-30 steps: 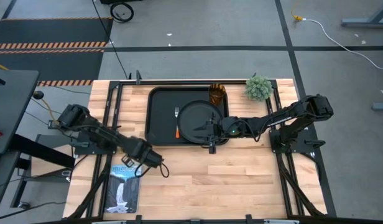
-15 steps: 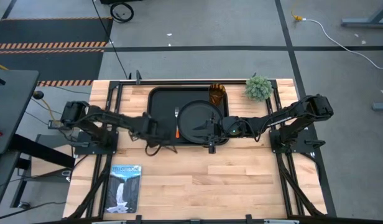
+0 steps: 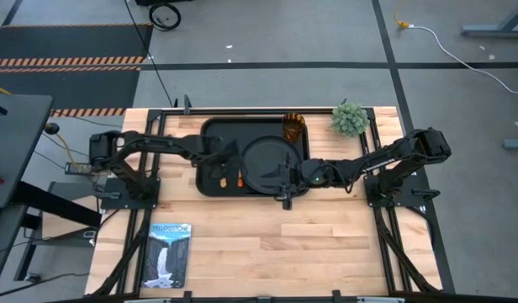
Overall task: Pick and place plate/cup/fork/spoon on tray
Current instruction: Put the yellow spoon on the black tray to the left of the orange fork
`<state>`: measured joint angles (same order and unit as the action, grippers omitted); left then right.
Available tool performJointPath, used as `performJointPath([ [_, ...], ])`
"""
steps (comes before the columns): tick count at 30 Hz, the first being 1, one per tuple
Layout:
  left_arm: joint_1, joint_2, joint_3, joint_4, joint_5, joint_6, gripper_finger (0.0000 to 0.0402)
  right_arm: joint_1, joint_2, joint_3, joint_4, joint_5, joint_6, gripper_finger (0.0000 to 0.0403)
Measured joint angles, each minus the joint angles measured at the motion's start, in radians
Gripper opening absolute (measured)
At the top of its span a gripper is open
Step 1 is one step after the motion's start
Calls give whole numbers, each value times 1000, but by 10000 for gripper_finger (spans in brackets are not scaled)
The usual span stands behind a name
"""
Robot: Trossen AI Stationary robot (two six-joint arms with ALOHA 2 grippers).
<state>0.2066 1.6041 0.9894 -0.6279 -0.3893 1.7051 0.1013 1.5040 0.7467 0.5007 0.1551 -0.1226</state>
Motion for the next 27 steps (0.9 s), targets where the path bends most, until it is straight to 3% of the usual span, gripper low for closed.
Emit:
performJointPath([
  [7, 81, 85, -1, 98, 52, 172, 38, 22, 0, 0, 8, 25, 0, 145],
  [27, 140, 131, -1, 116, 254, 186, 38, 24, 0, 0, 8, 37, 19, 145],
])
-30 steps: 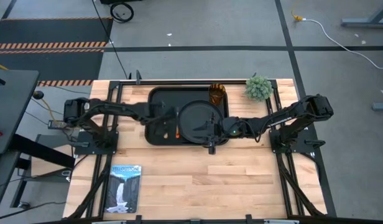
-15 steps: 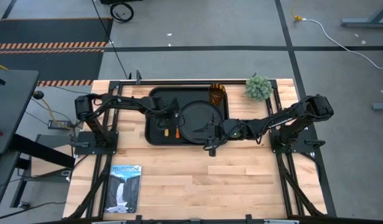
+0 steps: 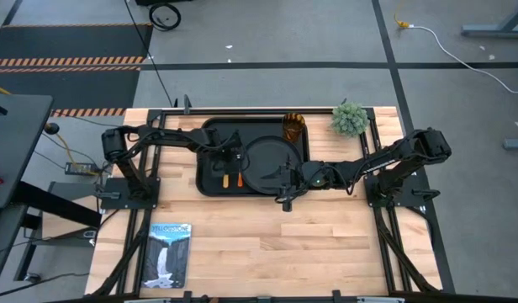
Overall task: Pick and place plate/cup/fork/spoon on tray
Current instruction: Put the yellow spoon on the black tray to the left of the orange fork
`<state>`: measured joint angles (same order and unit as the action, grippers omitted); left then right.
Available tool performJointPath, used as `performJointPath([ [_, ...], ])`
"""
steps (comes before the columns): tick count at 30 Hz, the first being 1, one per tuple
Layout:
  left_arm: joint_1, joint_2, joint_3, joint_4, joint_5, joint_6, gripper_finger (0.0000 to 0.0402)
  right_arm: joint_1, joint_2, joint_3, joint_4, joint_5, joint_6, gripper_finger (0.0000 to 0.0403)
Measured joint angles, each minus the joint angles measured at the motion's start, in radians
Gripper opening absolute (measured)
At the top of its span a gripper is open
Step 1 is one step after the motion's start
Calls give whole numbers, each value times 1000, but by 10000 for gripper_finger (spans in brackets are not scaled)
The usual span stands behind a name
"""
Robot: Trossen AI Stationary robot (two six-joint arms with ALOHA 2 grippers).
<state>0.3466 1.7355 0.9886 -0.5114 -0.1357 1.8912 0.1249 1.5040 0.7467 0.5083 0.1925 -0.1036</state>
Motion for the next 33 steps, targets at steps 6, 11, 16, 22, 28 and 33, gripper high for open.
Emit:
performJointPath([
  [6, -1, 0, 0, -1, 41, -3, 42, 0, 0, 0, 0, 0, 0, 145],
  [11, 0, 3, 0, 6, 43, -21, 67, 0, 0, 0, 0, 0, 0, 145],
  [16, -1, 28, 0, 0, 44, -23, 95, 0, 0, 0, 0, 0, 0, 145],
  [22, -2, 24, 0, 17, 44, -74, 112, 0, 0, 0, 0, 0, 0, 145],
  [28, -4, -7, 0, 13, 34, -99, 110, 0, 0, 0, 2, 0, -1, 145],
  [33, -19, -13, 0, 0, -3, -100, 110, 0, 0, 0, 8, 0, 0, 145],
])
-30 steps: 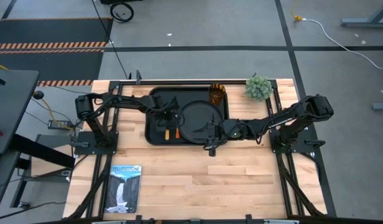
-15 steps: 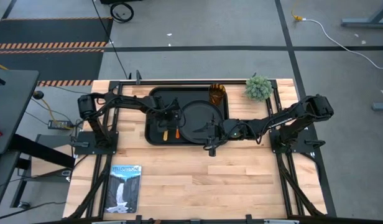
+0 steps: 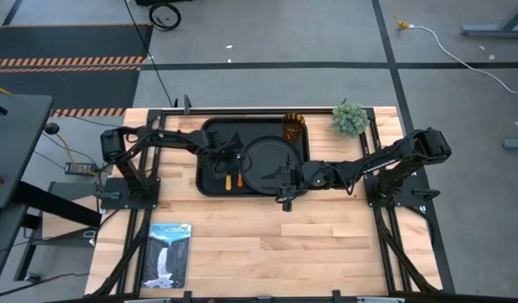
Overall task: Pick and place plate/cup/fork/spoon on tray
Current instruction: Put the yellow spoon on the black tray to the left of the orange fork, then return to Home Position
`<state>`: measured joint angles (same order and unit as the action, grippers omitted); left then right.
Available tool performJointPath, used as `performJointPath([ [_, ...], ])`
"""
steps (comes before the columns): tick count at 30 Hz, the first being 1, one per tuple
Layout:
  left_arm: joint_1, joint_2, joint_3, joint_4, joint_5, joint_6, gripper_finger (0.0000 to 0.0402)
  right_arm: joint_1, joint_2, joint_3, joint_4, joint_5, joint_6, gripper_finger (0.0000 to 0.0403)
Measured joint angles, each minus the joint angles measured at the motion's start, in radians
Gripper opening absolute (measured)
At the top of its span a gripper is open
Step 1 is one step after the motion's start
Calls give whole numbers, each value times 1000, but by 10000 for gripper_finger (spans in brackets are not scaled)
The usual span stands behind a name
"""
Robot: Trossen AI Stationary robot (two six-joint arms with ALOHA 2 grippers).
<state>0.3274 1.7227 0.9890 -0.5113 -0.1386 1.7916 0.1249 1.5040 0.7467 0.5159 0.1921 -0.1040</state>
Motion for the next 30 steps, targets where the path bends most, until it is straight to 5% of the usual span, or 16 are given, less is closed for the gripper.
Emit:
performJointPath([
  [11, -64, -93, -1, -37, -58, -291, 103, 0, -44, 0, -67, 17, -12, 145],
  [23, -186, -342, 0, -39, -116, -1080, 60, 2, -187, -95, -203, 207, -8, 145],
  [26, -193, -392, 0, -55, -86, -1291, 57, 11, -237, -98, -276, 216, 21, 145],
  [30, -185, -458, 0, -70, 124, -1464, 57, 20, -320, -98, -357, 191, 5, 145],
])
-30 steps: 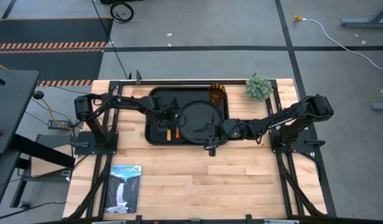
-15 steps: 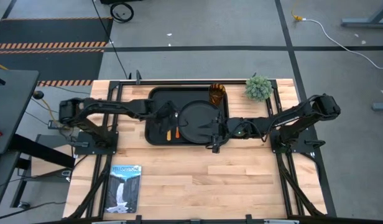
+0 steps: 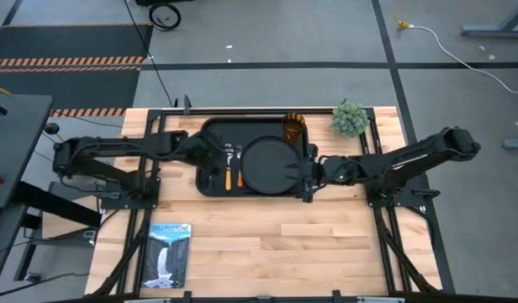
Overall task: Pick and place plate/cup/fork/spoon on tray
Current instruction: Return to Home Position
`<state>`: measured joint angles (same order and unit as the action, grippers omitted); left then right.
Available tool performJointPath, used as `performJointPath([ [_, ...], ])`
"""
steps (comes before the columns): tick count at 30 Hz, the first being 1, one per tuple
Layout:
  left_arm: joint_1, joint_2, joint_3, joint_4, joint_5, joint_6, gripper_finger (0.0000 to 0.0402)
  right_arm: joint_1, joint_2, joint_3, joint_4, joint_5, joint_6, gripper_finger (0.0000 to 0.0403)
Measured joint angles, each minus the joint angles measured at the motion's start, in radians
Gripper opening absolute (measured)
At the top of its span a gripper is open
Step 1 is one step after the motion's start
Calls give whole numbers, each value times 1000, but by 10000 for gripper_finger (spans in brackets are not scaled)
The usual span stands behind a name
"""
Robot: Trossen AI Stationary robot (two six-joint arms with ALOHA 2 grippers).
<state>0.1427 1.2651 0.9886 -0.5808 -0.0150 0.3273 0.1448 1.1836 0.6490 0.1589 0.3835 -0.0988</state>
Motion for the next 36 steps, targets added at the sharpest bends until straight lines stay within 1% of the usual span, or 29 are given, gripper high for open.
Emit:
performJointPath([
  [2, 0, -30, 1, 2, 78, -36, 55, 0, -34, -1, -34, -9, -18, 144],
  [4, -1, -68, -2, -18, 106, -59, 51, -9, -76, -17, -53, -18, -26, 142],
  [7, 3, -136, -2, -16, 107, -93, 45, -23, -135, -66, -30, -37, -28, 137],
  [11, 27, -218, -1, 101, 105, -153, 38, -42, -233, -143, 21, -86, 18, 127],
  [12, 29, -243, 0, 171, 105, -172, 36, -47, -262, -163, 37, -101, 30, 124],
  [16, 34, -312, 1, 315, 102, -241, 31, -57, -381, -245, 89, -140, 72, 116],
  [21, 26, -389, -16, 345, 107, -210, 24, -60, -517, -379, 240, -143, 114, 106],
  [26, 16, -483, -118, 358, 119, -212, 14, -62, -626, -534, 418, -143, 157, 103],
  [30, 8, -561, -204, 379, 119, -267, 12, -62, -690, -624, 506, -145, 191, 102],
  [31, 2, -581, -223, 398, 118, -281, 13, -62, -708, -640, 525, -144, 195, 102],
  [36, -27, -669, -328, 469, 120, -334, 12, -62, -746, -642, 501, -123, 213, 103],
])
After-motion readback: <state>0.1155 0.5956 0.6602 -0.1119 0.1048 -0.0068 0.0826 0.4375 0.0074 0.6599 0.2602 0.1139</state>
